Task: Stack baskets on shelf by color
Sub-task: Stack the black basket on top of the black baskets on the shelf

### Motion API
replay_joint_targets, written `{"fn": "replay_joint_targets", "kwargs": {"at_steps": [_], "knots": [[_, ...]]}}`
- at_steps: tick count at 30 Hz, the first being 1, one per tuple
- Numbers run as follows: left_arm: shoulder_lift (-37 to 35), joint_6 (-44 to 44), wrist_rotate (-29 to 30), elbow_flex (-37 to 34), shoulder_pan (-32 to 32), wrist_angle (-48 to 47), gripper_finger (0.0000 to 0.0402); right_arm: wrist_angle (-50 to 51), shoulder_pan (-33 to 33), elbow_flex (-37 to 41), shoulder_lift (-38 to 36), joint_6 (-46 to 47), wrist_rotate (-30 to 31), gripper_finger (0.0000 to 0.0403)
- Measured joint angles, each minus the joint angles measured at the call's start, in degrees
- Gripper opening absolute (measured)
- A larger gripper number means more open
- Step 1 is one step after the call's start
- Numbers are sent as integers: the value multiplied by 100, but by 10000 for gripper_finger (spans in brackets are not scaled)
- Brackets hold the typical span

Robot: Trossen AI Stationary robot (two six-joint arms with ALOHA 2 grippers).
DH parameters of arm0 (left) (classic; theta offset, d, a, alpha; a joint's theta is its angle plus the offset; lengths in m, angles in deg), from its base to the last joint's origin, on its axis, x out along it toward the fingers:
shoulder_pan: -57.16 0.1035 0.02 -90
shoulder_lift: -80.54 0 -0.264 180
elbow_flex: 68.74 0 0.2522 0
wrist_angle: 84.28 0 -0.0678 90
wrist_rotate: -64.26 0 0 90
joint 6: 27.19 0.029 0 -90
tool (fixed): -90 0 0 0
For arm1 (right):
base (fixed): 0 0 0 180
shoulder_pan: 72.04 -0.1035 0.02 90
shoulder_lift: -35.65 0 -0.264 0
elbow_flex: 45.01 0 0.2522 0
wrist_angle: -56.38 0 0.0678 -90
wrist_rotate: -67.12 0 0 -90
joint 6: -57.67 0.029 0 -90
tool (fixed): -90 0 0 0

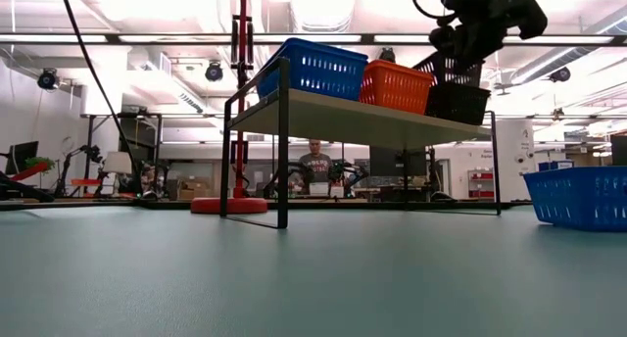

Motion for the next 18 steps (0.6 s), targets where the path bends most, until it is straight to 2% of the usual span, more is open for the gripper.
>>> {"fn": "replay_joint_targets", "kwargs": {"at_steps": [18], "knots": [[0,0,0,0,0,0,164,15,0,54,2,299,12,9]]}}
